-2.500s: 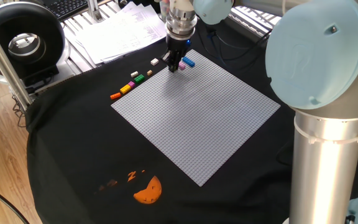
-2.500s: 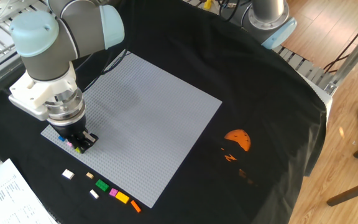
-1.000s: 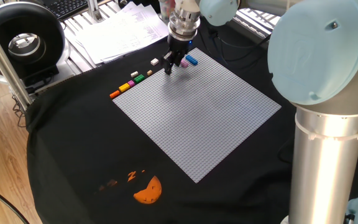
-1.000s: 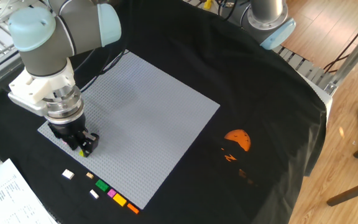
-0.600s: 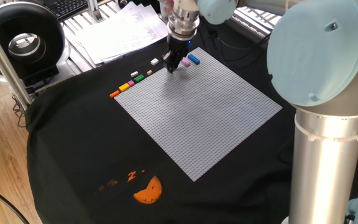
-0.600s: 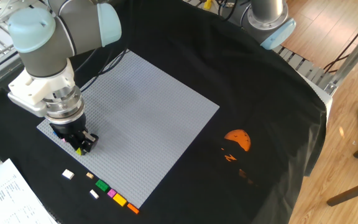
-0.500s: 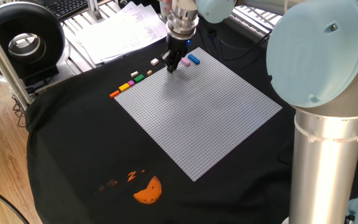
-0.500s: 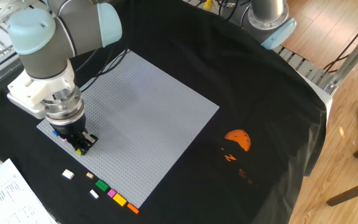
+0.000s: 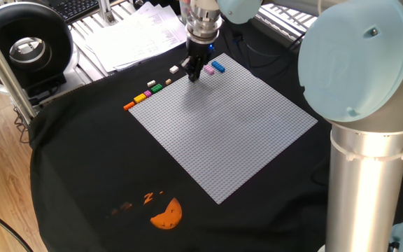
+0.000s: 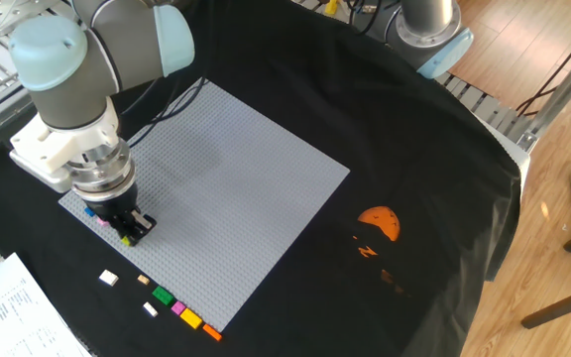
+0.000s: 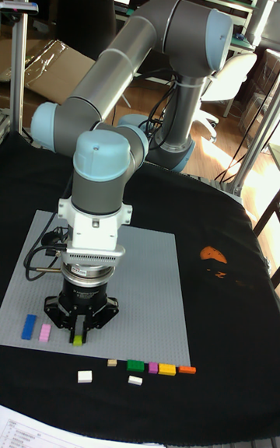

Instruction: Build with small Lego blocks

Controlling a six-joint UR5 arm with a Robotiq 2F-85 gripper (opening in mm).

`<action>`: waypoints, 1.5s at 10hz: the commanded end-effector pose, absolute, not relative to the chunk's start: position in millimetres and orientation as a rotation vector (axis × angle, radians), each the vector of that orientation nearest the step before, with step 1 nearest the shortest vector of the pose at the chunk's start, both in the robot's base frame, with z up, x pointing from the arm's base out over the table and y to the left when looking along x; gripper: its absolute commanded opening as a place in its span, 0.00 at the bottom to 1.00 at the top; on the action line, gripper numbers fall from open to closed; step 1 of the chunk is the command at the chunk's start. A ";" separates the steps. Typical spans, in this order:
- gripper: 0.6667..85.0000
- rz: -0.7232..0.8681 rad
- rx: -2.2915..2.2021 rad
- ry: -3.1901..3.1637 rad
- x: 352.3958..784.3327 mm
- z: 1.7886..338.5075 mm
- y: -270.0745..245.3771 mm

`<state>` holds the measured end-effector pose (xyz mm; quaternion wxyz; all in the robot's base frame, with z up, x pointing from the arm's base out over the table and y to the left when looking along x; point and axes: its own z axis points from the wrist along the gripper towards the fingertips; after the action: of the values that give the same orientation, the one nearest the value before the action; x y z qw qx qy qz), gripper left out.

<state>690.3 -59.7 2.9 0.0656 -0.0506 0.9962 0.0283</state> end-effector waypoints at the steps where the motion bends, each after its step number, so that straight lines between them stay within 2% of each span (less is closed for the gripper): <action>1: 0.02 0.084 -0.133 3.001 692.8 2.1 -61.3; 15: 0.01 0.025 0.143 2.997 702.4 3.2 -62.1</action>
<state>699.7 -63.7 2.9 0.0676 0.0284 0.9973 0.0032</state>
